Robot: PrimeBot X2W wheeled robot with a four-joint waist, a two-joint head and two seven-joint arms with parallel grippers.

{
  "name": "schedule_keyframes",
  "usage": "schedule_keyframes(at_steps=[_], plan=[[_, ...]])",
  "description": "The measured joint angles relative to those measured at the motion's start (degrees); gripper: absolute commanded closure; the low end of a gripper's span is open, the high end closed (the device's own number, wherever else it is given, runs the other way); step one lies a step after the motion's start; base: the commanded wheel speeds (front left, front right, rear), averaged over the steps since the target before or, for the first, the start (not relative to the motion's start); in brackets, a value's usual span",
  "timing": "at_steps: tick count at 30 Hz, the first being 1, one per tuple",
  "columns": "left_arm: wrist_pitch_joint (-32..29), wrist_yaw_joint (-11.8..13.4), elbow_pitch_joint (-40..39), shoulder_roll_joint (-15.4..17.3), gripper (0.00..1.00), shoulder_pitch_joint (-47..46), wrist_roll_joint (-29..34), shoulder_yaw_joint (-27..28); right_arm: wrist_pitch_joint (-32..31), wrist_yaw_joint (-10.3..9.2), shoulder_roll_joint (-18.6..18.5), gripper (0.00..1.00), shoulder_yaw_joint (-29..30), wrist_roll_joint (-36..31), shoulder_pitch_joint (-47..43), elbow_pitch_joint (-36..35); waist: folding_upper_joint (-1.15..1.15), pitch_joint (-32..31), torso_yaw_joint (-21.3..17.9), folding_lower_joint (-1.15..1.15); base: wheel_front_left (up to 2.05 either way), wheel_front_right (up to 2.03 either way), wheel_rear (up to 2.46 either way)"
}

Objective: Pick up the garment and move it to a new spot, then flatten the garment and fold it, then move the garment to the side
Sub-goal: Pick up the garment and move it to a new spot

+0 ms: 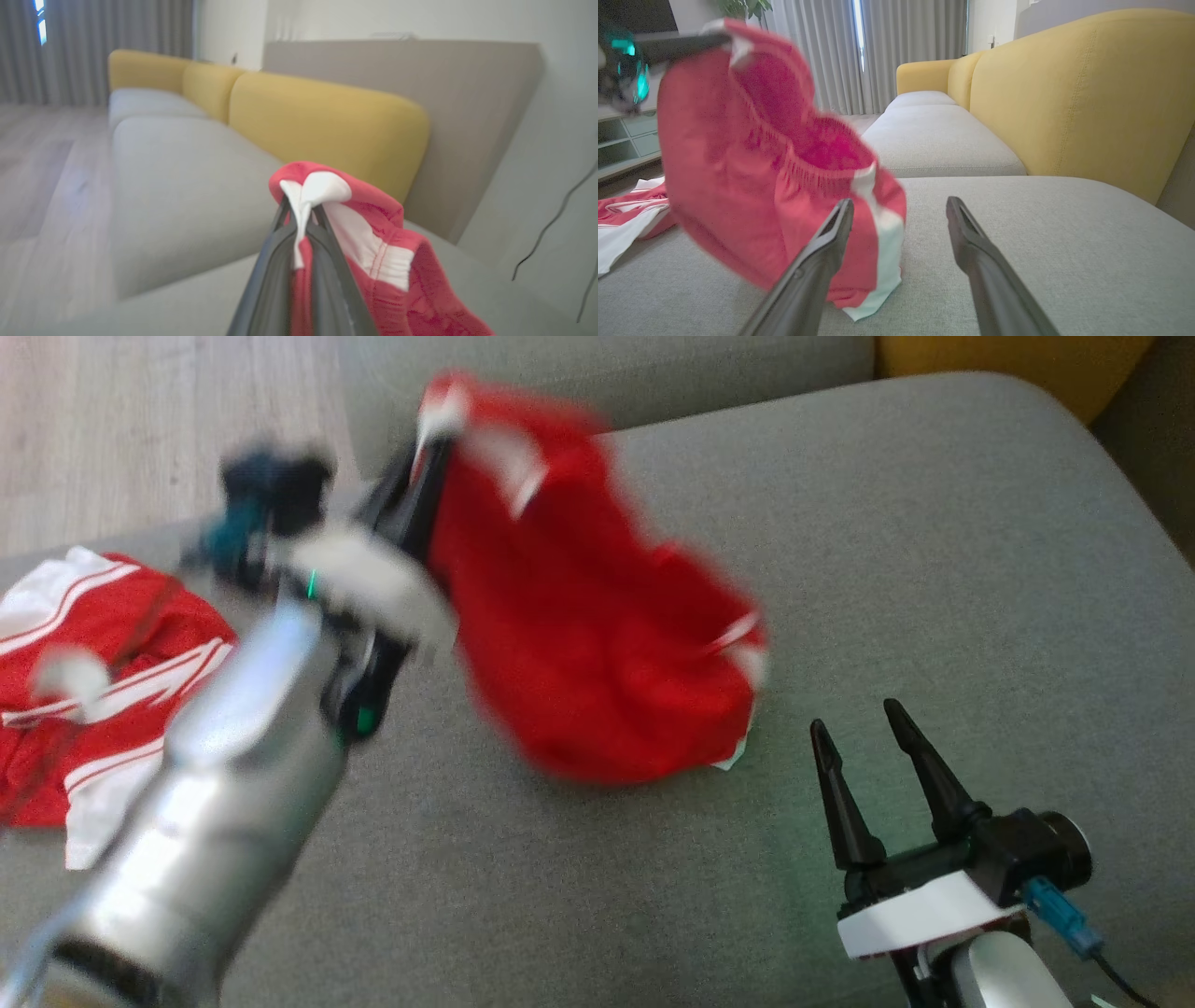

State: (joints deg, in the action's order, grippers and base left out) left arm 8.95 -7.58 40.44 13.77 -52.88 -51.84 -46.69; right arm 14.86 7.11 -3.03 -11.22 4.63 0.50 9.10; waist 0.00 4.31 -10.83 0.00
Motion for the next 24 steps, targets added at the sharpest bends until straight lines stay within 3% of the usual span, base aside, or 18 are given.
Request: schedule_keyframes(at_steps=[6,7,8,12,18,24], plan=[[3.61,0.01,5.31,2.04,1.0,11.14,-2.64,-1.4,0.0,0.0,0.03,0.0,-0.15,-0.01,0.42,0.11,0.0,2.68,0.36,0.01,0.0,0.0,0.0],[4.24,0.01,6.17,2.2,0.74,11.94,-2.63,-1.16,0.0,0.0,0.03,0.0,-0.1,-0.01,0.48,0.18,0.0,2.85,0.53,0.02,0.0,0.0,0.0],[4.72,0.15,6.76,2.27,0.0,12.62,-2.61,-0.64,0.0,0.0,0.03,0.0,-0.04,-0.03,0.54,0.27,0.0,2.88,0.75,0.01,0.0,0.0,0.0],[5.33,2.72,4.45,2.3,0.0,15.64,0.34,4.91,0.0,0.0,0.07,0.0,0.65,-0.2,0.5,0.56,0.0,1.96,1.82,0.01,0.0,0.0,0.0],[5.5,10.23,-11.59,1.16,0.0,28.72,15.58,17.33,0.0,0.0,0.1,0.0,2.68,-0.2,-1.72,1.1,0.0,-1.47,4.36,0.0,0.0,0.0,0.0],[5.5,12.55,-22.87,-3.3,0.0,44.68,27.65,23.16,-0.01,0.0,0.25,0.0,5.23,-0.2,-3.97,1.46,0.0,-4.2,8.44,-0.01,0.0,0.0,0.0]])
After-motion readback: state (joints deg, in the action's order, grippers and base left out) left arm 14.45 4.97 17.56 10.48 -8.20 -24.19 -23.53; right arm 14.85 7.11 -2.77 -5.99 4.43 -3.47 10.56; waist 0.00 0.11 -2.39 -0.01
